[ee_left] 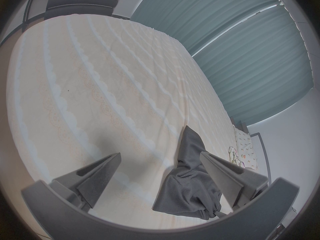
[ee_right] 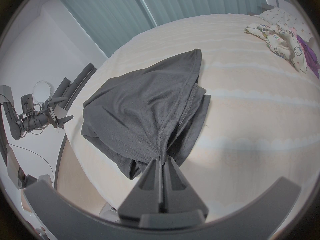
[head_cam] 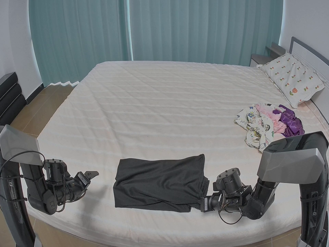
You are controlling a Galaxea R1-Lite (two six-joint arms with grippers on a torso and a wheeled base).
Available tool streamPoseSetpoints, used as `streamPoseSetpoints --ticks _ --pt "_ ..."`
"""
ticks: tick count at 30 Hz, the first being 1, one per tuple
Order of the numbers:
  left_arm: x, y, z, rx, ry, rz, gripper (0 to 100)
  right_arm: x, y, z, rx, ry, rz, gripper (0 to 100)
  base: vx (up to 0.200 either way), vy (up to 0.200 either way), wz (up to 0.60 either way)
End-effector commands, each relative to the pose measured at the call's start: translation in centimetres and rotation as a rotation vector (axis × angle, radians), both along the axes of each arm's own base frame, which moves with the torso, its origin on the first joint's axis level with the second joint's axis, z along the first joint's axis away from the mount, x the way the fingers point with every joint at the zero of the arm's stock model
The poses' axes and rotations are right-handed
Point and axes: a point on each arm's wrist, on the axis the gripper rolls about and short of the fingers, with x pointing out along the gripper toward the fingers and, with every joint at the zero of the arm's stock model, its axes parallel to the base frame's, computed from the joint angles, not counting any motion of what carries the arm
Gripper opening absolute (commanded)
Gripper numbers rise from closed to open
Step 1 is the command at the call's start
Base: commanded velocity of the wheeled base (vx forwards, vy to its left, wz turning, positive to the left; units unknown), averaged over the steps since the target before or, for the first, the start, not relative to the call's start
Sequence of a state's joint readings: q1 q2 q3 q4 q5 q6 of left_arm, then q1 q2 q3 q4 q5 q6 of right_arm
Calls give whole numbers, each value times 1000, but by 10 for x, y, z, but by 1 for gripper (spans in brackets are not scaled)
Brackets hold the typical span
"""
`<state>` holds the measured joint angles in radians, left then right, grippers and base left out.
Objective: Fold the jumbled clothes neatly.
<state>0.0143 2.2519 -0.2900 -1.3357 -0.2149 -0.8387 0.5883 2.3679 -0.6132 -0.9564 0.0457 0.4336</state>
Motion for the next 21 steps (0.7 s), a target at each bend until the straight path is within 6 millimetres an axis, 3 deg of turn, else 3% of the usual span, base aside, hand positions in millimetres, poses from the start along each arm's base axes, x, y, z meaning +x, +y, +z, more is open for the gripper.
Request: streamPoseSetpoints --ticks 1,21 --pt "0 0 0 0 1 1 100 -3 -3 5 -1 -3 1 0 0 0 0" --pt "0 -1 -2 2 6 -1 100 -5 -15 6 -142 37 11 0 0 0 0"
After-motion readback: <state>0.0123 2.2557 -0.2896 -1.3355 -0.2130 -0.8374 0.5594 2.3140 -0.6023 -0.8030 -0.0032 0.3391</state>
